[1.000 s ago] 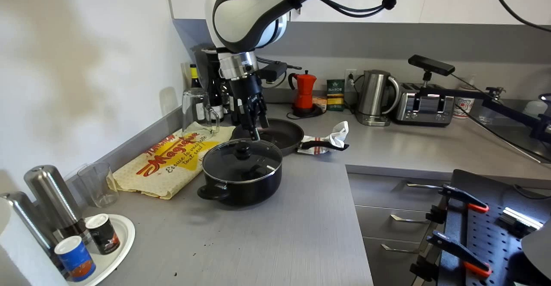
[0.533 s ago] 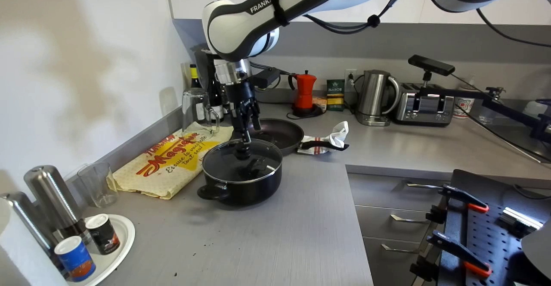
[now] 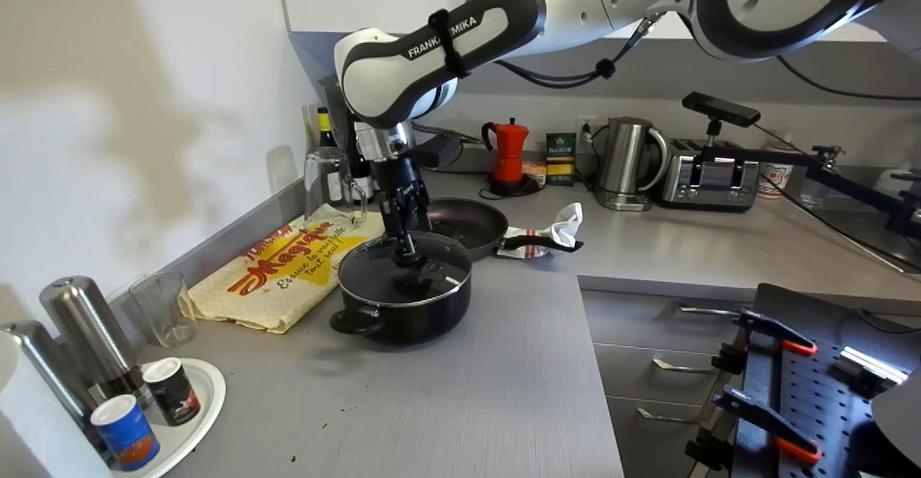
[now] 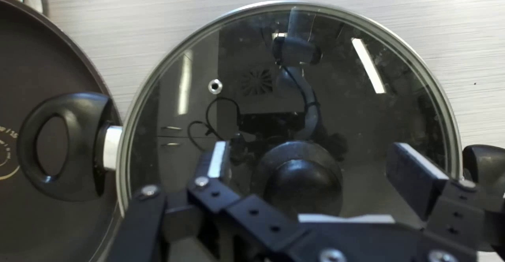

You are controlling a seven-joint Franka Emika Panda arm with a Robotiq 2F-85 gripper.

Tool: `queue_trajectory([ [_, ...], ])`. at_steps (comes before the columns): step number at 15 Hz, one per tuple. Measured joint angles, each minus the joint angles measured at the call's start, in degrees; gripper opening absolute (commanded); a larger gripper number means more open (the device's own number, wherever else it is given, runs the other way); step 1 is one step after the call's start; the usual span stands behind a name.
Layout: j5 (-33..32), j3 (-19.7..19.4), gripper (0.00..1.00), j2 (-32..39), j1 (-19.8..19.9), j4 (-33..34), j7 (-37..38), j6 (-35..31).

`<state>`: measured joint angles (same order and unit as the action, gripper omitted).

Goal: Remove the lid from the pot

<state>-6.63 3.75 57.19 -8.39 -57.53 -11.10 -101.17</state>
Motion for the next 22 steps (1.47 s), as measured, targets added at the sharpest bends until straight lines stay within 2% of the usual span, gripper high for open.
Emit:
queue_trajectory([
  [6,0.0,0.0,1.0,3.9,-0.7,5.6,-0.1,1.9],
  [7,0.0,0.0,0.8,4.4,-0.8,6.4,-0.1,2.2],
  [10,0.0,0.0,0.6,5.8,-0.8,8.8,-0.2,3.2],
  [14,0.0,0.0,0.27,6.9,-0.7,10.9,-0.3,3.7],
  [15,0.0,-0.1,0.25,7.0,-0.7,11.4,-0.4,3.9],
  [22,0.0,0.0,0.25,7.3,-0.6,12.1,-0.5,4.2],
])
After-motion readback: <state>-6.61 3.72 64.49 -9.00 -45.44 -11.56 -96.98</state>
